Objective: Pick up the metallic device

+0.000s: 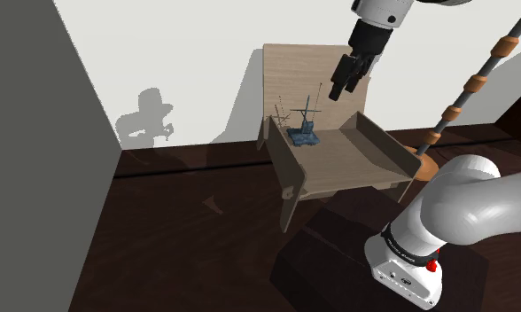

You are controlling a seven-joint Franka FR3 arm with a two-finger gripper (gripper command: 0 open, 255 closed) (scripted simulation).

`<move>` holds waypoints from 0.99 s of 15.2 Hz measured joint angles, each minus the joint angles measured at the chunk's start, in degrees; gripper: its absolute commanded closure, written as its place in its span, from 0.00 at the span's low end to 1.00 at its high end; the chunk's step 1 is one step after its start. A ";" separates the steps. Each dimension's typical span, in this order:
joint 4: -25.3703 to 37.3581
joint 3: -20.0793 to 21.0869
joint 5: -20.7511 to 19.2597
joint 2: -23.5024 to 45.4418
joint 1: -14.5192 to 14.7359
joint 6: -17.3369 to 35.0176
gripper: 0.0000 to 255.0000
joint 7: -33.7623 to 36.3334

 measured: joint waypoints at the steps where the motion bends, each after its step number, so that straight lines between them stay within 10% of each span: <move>1: 0.00 0.00 0.00 0.00 0.00 0.00 0.00 0.00; 15: 5.07 -13.67 -7.26 21.27 0.15 10.13 0.00 -26.43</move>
